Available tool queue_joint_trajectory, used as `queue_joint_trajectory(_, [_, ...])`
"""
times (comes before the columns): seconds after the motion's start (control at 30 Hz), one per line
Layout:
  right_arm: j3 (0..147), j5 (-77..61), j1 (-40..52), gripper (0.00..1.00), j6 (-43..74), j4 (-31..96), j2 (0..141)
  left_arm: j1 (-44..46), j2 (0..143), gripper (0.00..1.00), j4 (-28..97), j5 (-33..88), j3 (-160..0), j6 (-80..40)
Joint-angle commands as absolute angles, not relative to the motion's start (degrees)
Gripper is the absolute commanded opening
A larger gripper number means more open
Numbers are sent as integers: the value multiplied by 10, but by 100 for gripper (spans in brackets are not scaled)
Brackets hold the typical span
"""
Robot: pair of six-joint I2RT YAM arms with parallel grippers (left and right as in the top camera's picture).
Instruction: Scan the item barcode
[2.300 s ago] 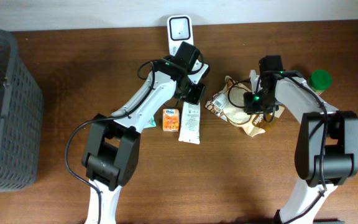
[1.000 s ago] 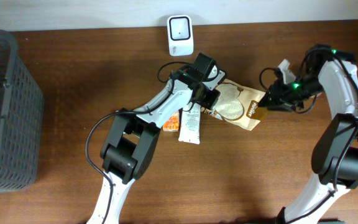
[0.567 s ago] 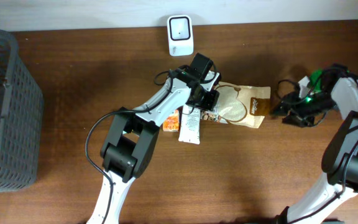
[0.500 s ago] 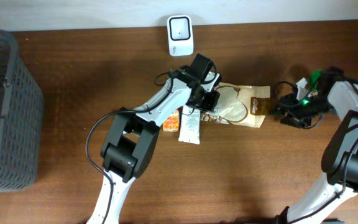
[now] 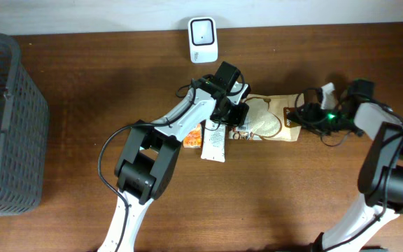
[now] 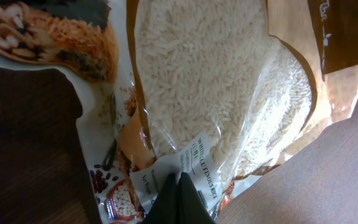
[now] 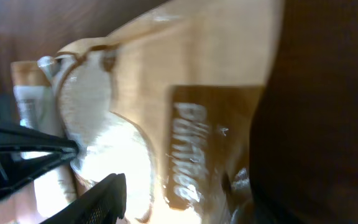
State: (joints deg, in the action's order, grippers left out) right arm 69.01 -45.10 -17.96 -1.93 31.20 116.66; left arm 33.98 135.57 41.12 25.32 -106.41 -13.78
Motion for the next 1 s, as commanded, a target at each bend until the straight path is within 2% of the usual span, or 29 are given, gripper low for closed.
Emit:
queue_joint_trajectory(0.0, [676, -443, -104, 56, 2, 286, 1226, 352, 1399, 0, 424, 243, -1049, -143])
queue_joint_trajectory(0.23, [697, -493, 0, 55, 121, 193, 1235, 352, 1399, 0, 426, 243, -1049, -143])
queue_joint_trajectory(0.37, [697, -495, 35, 54, 145, 160, 1262, 352, 1399, 0, 427, 242, -1049, -143])
queue_joint_trajectory(0.43, [697, -495, 34, 40, 148, 157, 1265, 352, 1399, 0, 427, 242, -1049, -143])
queue_joint_trajectory(0.5, [697, -491, 34, 33, 152, 156, 1265, 352, 1399, 0, 426, 242, -1049, -143])
queue_joint_trajectory(0.53, [697, -491, 34, 26, 152, 156, 1265, 352, 1399, 0, 426, 242, -1049, -143])
queue_joint_trajectory(0.67, [697, -491, 26, 6, 151, 159, 1264, 352, 1399, 0, 426, 243, -1049, -143])
queue_joint_trajectory(0.97, [697, -517, -87, 4, -3, 359, 1161, 317, 1386, 3, 444, 249, -1049, -119])
